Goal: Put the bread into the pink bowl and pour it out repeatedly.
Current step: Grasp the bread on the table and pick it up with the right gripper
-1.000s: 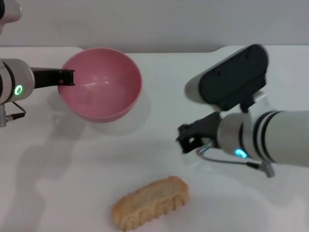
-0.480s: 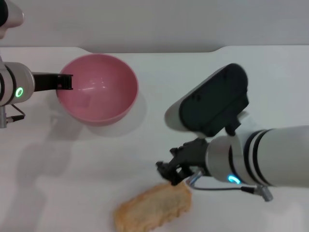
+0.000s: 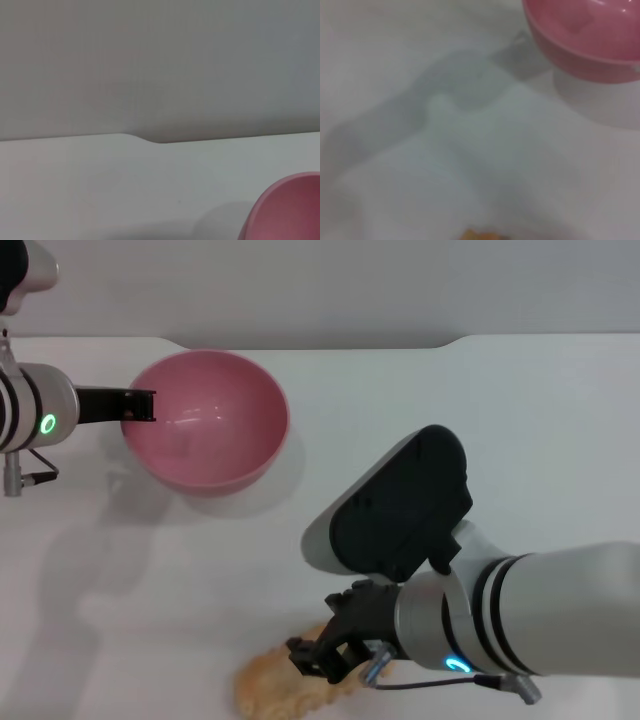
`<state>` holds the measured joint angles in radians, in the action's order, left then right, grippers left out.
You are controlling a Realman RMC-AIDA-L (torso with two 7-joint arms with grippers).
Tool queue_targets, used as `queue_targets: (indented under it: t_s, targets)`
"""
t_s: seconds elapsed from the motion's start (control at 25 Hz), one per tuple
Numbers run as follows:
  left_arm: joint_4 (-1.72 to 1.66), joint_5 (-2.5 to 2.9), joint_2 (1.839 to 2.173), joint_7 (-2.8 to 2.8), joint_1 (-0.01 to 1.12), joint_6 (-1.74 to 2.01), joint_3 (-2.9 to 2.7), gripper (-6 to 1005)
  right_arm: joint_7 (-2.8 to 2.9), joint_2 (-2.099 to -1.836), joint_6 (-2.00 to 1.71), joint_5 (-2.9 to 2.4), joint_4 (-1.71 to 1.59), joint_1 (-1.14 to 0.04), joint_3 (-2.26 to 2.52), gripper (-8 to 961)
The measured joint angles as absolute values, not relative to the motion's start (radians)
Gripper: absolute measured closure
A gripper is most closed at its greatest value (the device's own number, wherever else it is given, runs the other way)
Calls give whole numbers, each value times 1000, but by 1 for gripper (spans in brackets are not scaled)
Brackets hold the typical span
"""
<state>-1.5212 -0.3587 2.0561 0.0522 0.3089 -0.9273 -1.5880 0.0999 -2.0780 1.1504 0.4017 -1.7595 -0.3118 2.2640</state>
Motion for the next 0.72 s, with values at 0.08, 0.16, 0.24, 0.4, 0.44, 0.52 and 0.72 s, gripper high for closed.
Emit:
queue_targets:
  t_s: [0.08,0.16,0.24,0.4,0.44,0.52,0.72]
  targets:
    - [-1518,-359,2056,52,313,-927,-1588,951,102,-2078,1150,402,-1755,-312,2269,362]
    - [-1516,-359,2056,51,319,-926,-1588,951,106,-2078,1150,402,-1753,-312,2273,363]
    - [-1515,-359,2056,51,321,-926,-1587,950,107,-2079,1153,402,-1747,-310,2274,364]
    - [-1509,-359,2056,51,326,-926,-1587,950,108,-2079,1140,410,-1711,-308,2275,365]
    - [-1506,-359,2056,51,328,-926,-1588,950,108,-2079,1131,420,-1698,-310,2275,366]
    - [-1501,-359,2056,50,331,-926,-1588,950,107,-2079,1108,446,-1659,-314,2276,367]
    - [-1499,-358,2057,49,332,-926,-1592,950,104,-2080,1082,451,-1622,-319,2277,369]
